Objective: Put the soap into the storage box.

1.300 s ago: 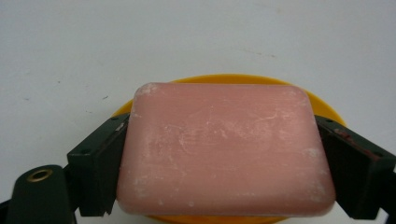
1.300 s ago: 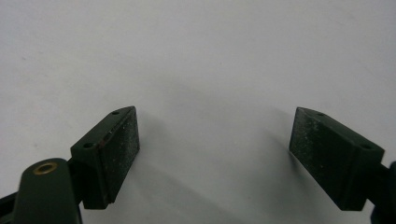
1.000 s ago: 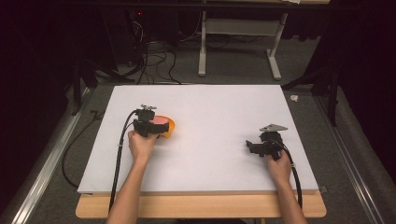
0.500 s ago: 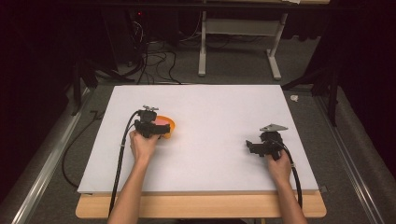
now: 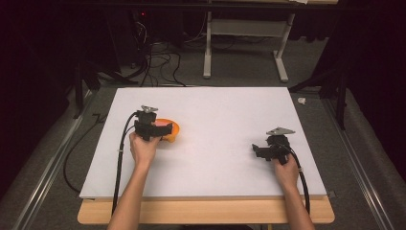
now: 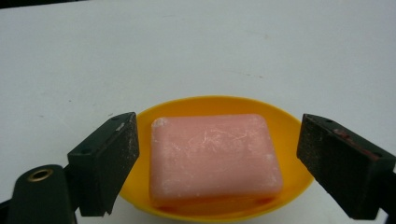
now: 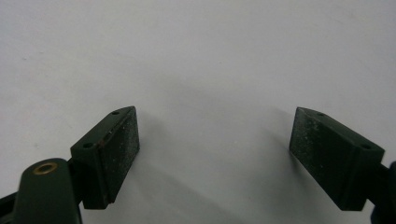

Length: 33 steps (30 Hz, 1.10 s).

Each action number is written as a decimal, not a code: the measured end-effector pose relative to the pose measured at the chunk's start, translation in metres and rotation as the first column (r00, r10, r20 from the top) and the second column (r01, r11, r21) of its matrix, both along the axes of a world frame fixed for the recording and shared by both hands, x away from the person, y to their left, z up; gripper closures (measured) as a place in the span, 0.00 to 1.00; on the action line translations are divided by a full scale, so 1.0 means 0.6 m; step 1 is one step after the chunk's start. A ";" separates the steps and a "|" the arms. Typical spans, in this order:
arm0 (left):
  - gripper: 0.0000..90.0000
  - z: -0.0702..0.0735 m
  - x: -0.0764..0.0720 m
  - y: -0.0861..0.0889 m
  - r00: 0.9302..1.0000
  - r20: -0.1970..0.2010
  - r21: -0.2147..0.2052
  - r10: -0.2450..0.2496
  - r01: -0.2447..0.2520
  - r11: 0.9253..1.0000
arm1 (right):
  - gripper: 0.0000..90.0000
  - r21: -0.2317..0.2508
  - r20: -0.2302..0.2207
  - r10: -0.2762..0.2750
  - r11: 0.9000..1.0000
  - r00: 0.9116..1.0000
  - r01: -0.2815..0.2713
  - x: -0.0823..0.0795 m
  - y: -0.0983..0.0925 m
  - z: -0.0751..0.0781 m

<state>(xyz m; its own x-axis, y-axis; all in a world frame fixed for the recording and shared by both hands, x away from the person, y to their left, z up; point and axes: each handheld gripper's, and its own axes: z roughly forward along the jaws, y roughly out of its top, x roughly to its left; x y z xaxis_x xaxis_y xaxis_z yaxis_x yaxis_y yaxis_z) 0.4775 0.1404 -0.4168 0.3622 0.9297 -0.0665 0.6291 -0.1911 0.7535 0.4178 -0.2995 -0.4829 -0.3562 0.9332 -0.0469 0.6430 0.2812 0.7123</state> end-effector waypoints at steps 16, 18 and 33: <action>0.17 0.036 -0.052 0.019 0.996 0.083 -0.023 -0.043 0.045 0.999 | 0.19 -0.001 0.003 0.001 1.000 1.000 -0.001 0.000 0.000 0.000; 0.17 0.039 -0.059 0.023 0.994 0.096 -0.024 -0.045 0.047 0.999 | 0.19 -0.001 0.002 0.001 1.000 1.000 -0.001 0.000 0.000 0.000; 0.17 0.039 -0.115 0.047 0.989 0.122 -0.026 -0.079 0.083 0.996 | 0.19 -0.002 0.000 0.001 1.000 1.000 -0.001 0.000 0.000 0.000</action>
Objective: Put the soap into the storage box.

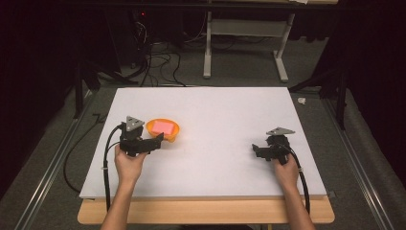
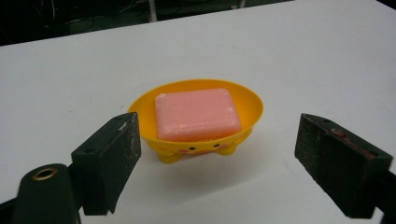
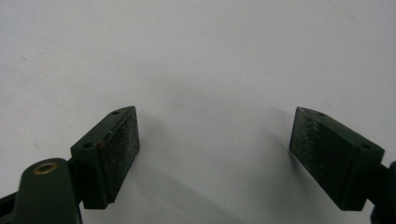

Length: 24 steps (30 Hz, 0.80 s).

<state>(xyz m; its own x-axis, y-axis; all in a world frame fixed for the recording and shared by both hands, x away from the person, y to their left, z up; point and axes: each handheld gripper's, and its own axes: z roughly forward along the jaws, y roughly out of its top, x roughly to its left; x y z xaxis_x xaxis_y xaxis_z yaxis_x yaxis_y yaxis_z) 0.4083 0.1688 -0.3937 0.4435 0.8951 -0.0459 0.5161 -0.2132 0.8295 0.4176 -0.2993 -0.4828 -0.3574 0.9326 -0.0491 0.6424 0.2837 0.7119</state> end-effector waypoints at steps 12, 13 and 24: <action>0.17 -0.008 -0.028 0.014 1.000 0.015 -0.027 -0.013 0.014 1.000 | 0.19 -0.001 0.000 0.000 1.000 1.000 0.000 0.000 0.000 0.000; 0.17 -0.008 -0.030 0.014 1.000 0.016 -0.028 -0.014 0.015 0.999 | 0.19 -0.001 0.000 0.000 1.000 1.000 0.000 0.000 0.000 0.000; 0.17 -0.009 -0.052 0.008 0.998 0.028 -0.038 -0.053 0.054 0.998 | 0.19 -0.001 -0.001 -0.002 1.000 1.000 0.002 0.000 0.000 0.000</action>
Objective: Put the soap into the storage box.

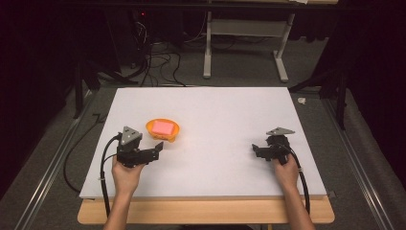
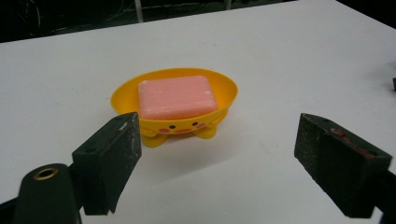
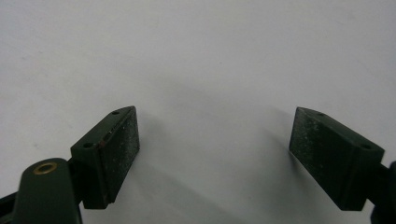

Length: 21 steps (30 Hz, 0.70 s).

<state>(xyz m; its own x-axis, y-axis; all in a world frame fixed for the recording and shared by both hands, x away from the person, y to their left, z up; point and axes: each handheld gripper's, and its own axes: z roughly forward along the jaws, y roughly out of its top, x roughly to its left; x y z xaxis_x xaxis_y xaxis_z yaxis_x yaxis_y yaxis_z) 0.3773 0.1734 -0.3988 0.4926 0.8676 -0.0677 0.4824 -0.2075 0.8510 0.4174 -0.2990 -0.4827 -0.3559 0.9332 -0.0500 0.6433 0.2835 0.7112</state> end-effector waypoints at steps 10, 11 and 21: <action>0.17 -0.009 -0.009 -0.012 1.000 -0.009 -0.006 -0.029 0.029 1.000 | 0.19 -0.002 0.002 0.001 1.000 1.000 -0.001 0.000 0.000 0.000; 0.17 -0.009 -0.009 -0.012 1.000 -0.010 -0.007 -0.030 0.029 1.000 | 0.19 -0.003 0.003 0.002 1.000 1.000 -0.002 0.000 0.000 0.000; 0.17 -0.021 -0.014 -0.020 0.999 -0.023 -0.008 -0.043 0.043 0.999 | 0.19 -0.004 0.005 0.000 1.000 1.000 0.000 0.000 0.000 0.000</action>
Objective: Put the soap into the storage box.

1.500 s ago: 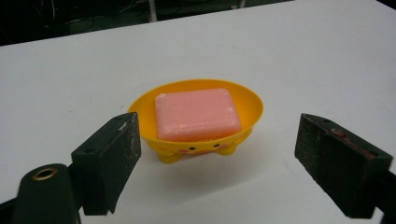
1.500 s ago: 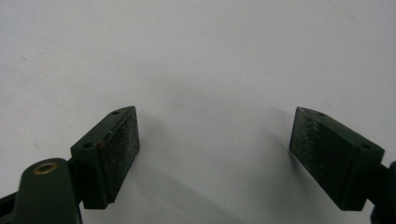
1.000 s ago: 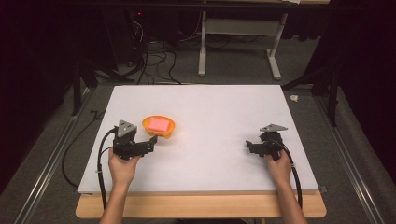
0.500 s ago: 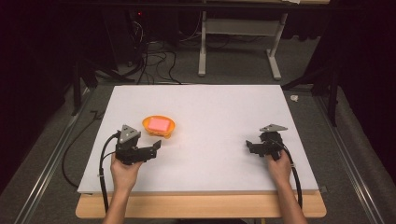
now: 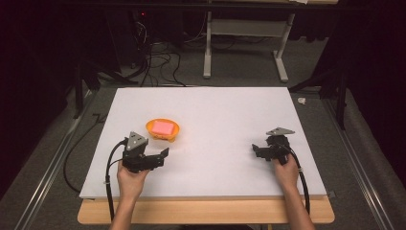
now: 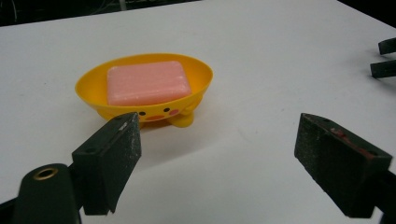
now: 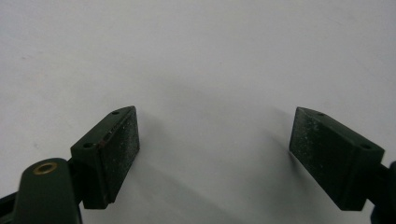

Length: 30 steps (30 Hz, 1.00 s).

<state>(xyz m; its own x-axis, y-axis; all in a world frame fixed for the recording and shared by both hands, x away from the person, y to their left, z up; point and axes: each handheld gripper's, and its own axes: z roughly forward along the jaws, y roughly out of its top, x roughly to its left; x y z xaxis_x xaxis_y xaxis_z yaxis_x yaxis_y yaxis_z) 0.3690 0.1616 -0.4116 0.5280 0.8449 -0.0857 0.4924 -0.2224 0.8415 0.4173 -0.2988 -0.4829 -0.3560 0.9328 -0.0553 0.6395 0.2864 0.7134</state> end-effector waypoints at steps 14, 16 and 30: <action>0.17 -0.017 0.001 -0.005 1.000 -0.019 -0.001 -0.008 0.008 1.000 | 0.18 -0.002 0.001 0.001 1.000 1.000 -0.001 0.000 0.000 0.000; 0.17 -0.019 0.001 -0.006 1.000 -0.023 -0.002 -0.009 0.009 1.000 | 0.19 -0.001 0.001 0.000 1.000 1.000 0.000 0.000 0.000 0.000; 0.18 -0.038 0.006 -0.019 0.999 -0.038 0.004 -0.034 0.034 0.999 | 0.19 -0.001 0.000 -0.001 1.000 1.000 0.001 0.000 0.000 0.000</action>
<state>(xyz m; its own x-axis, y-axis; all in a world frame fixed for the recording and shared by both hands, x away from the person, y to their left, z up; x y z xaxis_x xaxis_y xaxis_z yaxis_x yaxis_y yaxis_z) 0.3726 0.1505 -0.4344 0.5530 0.8268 -0.1024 0.5163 -0.2437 0.8210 0.4172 -0.2987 -0.4829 -0.3553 0.9331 -0.0559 0.6397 0.2863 0.7133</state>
